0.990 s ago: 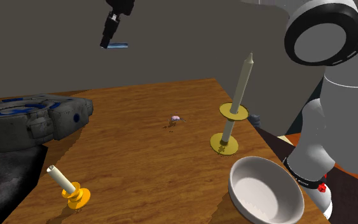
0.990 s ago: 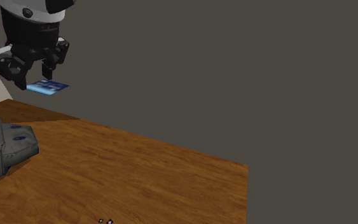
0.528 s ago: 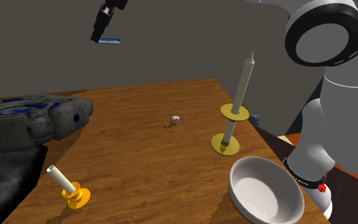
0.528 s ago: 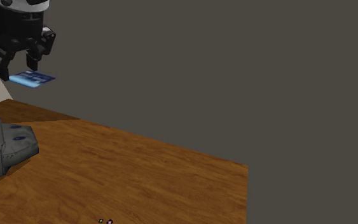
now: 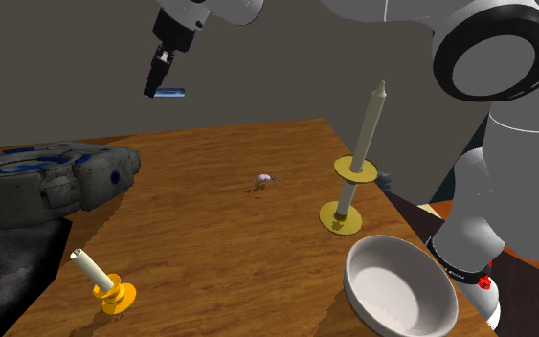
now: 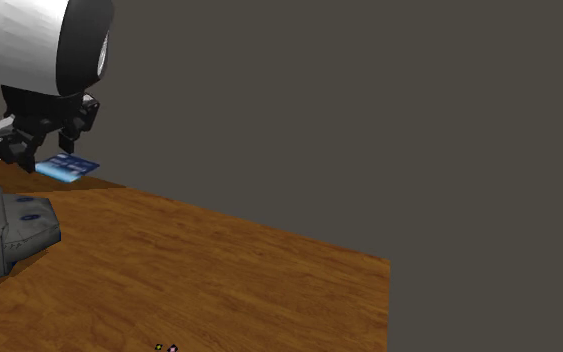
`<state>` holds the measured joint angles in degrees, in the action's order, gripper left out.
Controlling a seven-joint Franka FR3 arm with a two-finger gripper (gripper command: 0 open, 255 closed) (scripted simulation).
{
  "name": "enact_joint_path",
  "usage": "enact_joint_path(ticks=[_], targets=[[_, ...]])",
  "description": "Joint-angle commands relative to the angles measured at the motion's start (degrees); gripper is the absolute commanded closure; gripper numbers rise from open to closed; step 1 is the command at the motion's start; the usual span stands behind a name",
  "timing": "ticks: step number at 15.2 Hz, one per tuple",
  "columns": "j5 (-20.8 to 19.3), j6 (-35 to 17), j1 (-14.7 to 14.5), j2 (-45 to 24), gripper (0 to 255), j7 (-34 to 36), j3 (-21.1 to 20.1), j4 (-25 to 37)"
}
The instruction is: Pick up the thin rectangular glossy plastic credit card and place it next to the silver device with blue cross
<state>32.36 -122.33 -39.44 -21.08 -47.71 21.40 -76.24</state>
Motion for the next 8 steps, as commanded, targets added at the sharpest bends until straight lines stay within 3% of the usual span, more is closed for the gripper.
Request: enact_joint_path(ticks=[1,8], targets=[[0.4,-1.0,0.4,-1.9,255,-0.8,-0.1,-1.0],[1.6,-5.8,0.4,-1.9,255,-3.2,-1.1,-6.1]])
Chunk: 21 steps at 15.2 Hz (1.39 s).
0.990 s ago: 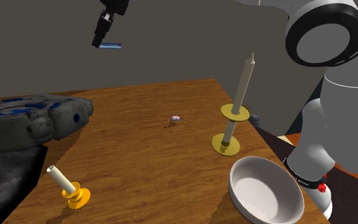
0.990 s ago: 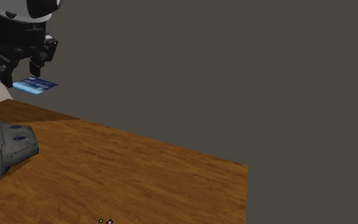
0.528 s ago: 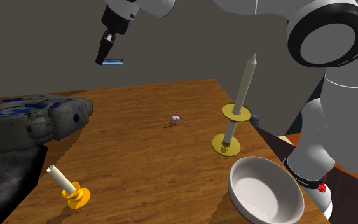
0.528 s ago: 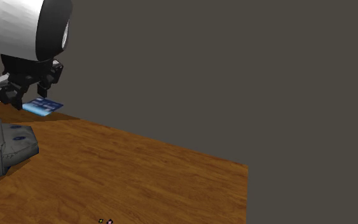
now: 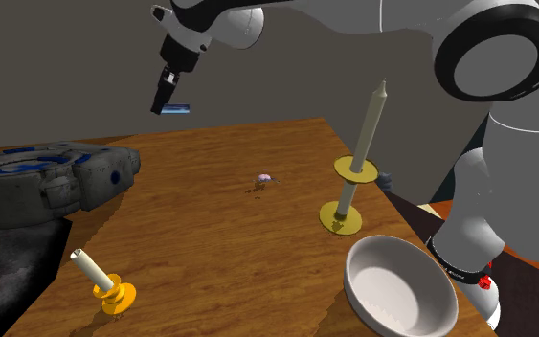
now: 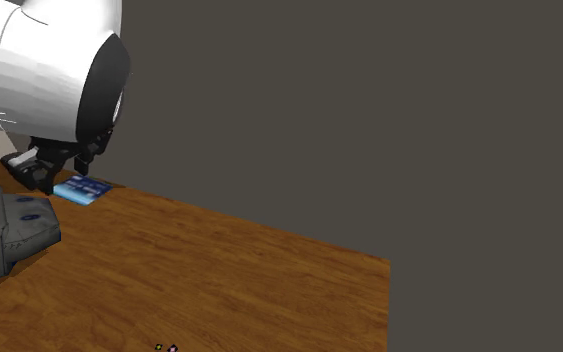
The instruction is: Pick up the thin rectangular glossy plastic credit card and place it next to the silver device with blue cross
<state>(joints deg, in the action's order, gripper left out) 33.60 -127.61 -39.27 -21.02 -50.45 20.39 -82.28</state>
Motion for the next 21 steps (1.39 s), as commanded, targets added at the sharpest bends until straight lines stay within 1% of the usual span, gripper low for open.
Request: enact_joint_path(ticks=[1,11,21], targets=[[0.6,-1.2,0.3,-2.0,255,-0.8,-0.3,-0.7],[3.1,-7.3,1.0,-3.3,255,-4.5,-2.2,-6.0],[6.1,-12.9,2.6,-5.5,255,-8.4,-5.0,-9.7]])
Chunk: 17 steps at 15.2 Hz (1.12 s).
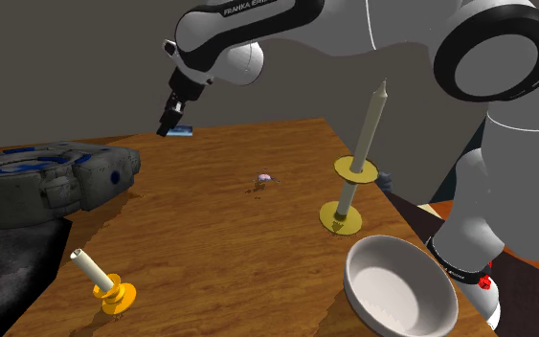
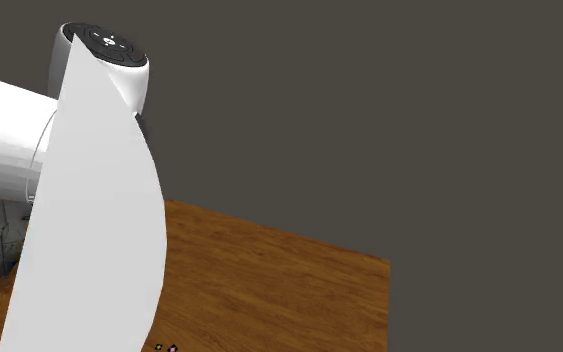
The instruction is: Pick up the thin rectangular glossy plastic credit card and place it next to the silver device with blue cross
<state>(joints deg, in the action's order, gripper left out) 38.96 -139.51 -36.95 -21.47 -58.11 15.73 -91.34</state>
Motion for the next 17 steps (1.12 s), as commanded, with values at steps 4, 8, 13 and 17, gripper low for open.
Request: enact_joint_path(ticks=[4,8,13,17], targets=[[2.1,-3.2,1.0,-6.3,255,-2.5,-1.6,-1.7],[1.7,-3.3,1.4,-6.2,255,-2.4,-2.1,-1.7],[1.0,-3.4,1.2,-6.5,0,-1.1,-2.5,-1.1],[1.4,-3.4,1.8,-6.2,0,-2.2,-2.6,-1.7]])
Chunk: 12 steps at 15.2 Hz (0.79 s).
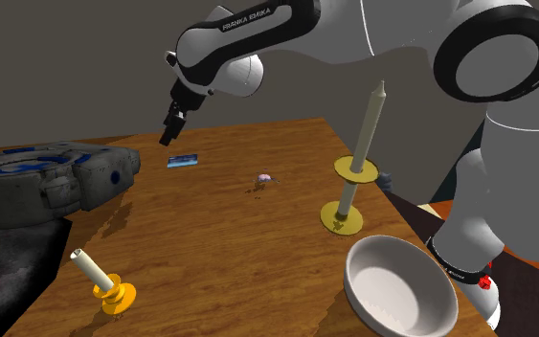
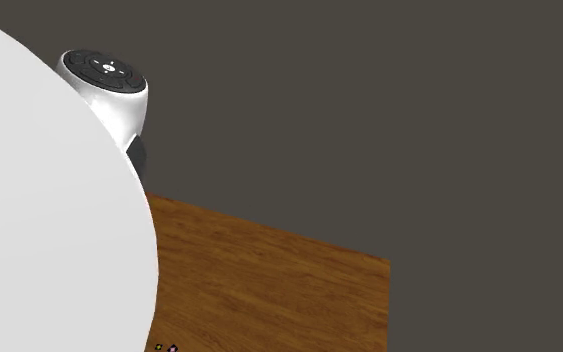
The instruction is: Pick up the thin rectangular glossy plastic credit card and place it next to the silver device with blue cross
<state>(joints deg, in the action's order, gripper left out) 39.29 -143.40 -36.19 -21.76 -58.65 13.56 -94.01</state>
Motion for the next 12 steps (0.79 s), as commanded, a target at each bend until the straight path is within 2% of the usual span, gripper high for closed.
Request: enact_joint_path(ticks=[1,4,12], targets=[[0.4,1.1,1.1,-4.1,0,-1.4,-0.2,-0.2],[-1.5,3.2,1.1,0.6,0,-0.6,0.8,-2.8],[-1.4,3.2,1.0,0.6,0,-0.6,0.9,-2.8]])
